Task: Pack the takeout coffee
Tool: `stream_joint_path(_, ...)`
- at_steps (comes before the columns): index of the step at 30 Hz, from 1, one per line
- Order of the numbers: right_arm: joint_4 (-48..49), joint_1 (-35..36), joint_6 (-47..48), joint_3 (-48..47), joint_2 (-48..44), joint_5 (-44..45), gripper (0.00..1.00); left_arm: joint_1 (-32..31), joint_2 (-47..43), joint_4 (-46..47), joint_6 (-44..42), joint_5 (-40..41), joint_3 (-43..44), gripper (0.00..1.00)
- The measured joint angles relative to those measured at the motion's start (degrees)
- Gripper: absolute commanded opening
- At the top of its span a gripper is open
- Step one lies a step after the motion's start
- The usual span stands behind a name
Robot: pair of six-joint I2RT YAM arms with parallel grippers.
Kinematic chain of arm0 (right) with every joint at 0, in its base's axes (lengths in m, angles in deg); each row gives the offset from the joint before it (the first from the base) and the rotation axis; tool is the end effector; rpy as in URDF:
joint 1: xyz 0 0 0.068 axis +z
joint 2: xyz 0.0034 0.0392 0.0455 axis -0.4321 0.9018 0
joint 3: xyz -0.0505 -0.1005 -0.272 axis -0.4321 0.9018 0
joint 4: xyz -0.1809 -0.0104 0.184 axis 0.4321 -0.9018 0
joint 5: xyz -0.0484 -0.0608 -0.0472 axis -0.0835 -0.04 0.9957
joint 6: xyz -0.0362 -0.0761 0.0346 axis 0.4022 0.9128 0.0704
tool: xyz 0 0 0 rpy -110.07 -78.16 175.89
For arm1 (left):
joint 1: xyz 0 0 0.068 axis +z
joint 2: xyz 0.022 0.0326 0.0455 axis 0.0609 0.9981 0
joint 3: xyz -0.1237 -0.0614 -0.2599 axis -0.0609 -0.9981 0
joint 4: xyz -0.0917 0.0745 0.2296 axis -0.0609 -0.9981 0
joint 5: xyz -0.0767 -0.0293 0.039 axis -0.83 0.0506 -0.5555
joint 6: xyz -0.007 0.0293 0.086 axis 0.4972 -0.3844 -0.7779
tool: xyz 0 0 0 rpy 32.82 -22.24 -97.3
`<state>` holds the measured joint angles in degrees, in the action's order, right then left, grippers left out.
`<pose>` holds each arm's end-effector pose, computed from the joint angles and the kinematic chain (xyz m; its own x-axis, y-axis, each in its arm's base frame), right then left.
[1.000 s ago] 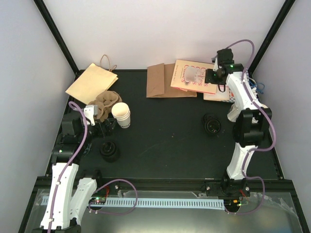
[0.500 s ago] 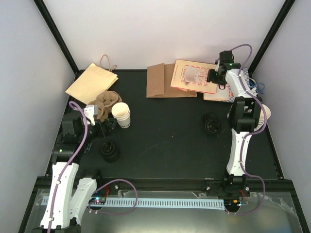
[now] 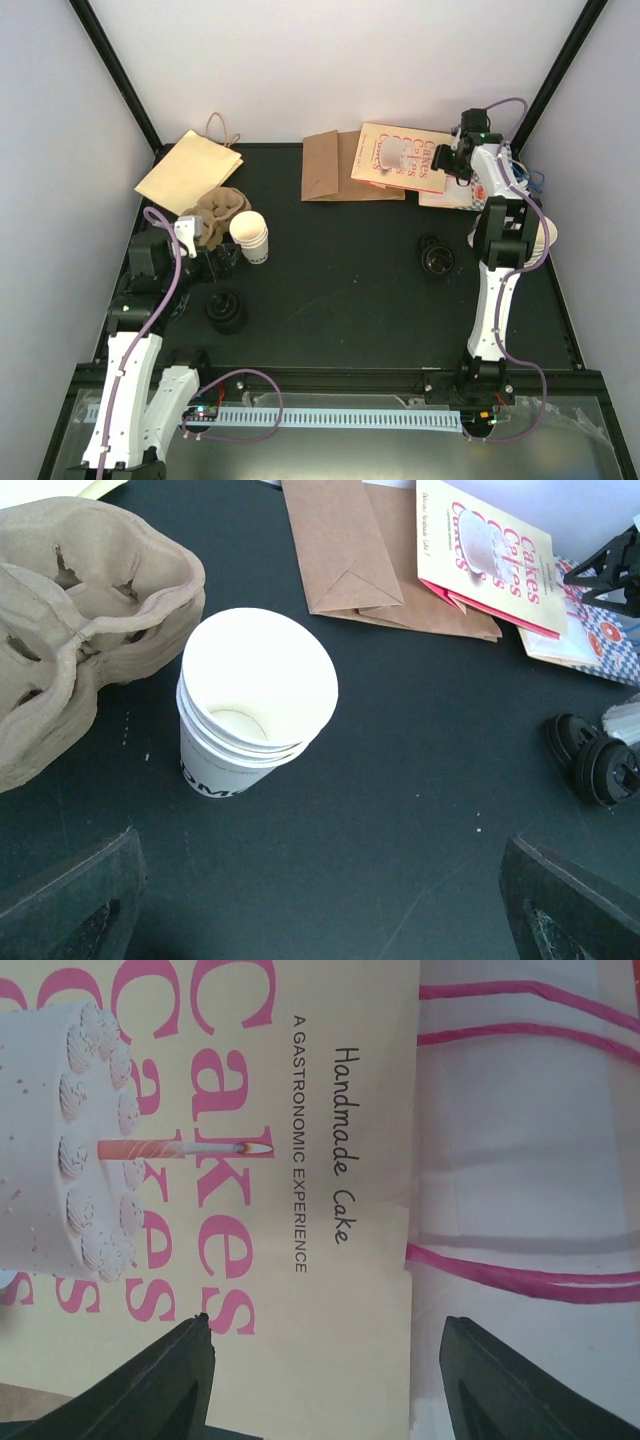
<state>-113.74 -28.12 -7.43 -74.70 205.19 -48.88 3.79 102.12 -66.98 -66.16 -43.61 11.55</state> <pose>0.5449 -0.0121 0.1973 -0.8343 0.2949 -0.4658 0.1924 0.9475 0.2553 0.1457 -0.0311 0.2960 -0.6190 -0.2367 -0.7489 0.1673 0.8919 -0.4202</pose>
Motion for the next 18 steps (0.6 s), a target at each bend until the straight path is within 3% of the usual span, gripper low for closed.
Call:
stream_joint_path(14,0.61,-1.01,-0.96,-0.94,6.03,-3.63,0.64,0.0,0.02,-0.02,-0.13,0.0,0.0,0.99)
stream_joint_path(18,1.01,-1.09,-0.94,-0.94,6.73,-5.57,0.59,0.0,0.33,0.0,-0.13,0.0,0.0,0.99)
